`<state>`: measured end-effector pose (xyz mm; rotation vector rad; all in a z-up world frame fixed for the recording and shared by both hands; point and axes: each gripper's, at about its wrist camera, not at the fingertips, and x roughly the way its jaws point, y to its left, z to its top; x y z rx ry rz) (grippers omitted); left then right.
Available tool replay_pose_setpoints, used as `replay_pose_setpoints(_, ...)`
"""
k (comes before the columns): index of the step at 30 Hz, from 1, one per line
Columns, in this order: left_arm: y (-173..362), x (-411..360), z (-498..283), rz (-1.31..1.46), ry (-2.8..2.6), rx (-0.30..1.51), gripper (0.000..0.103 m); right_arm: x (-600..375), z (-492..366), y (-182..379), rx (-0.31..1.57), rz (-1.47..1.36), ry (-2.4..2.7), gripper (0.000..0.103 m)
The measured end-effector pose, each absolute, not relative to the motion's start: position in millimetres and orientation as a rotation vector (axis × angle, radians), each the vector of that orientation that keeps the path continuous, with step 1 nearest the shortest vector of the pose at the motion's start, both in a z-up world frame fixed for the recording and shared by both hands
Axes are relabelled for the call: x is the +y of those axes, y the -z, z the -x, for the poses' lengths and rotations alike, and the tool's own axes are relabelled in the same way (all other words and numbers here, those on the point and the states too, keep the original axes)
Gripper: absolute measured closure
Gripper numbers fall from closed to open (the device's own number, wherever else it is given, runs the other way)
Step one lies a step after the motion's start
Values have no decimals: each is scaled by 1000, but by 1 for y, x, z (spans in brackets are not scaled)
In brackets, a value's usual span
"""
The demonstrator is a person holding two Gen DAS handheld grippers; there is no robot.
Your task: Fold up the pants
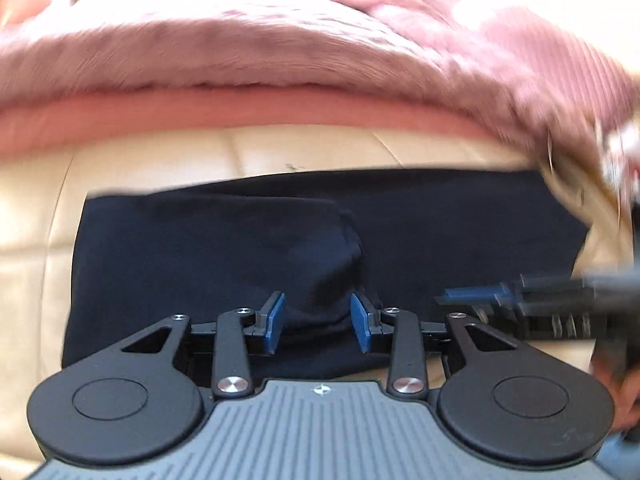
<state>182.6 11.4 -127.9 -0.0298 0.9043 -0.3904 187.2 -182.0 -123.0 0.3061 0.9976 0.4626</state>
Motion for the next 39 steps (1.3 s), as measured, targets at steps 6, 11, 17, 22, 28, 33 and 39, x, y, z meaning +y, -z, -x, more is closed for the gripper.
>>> replay_pose_setpoints(6,147,-8,-190,-100,405,933,56,-169,-206,127,993,-350,-494,89)
replay_pose_setpoints(11,149,-6,-193,-93,427,938,56,-157,-221,129,980,-367,-530,89)
replay_pose_setpoints(17,144,15,-193,-68,394,943,56,-146,-229,149,1039,-353,-539,90)
replay_pose_setpoints(22,148,26,-196,-42,363,973,56,-148,-220,153,1051,-312,-580,103)
replay_pose_setpoints(28,144,-1,-195,-107,452,951,54,-147,-218,156,1064,-298,-571,103)
replay_pose_setpoints(33,157,-10,-204,-91,403,985,58,-154,-218,160,1064,-314,-572,103)
replay_pose_setpoints(39,162,-22,-198,-189,407,960,67,-158,-219,167,1065,-364,-577,103)
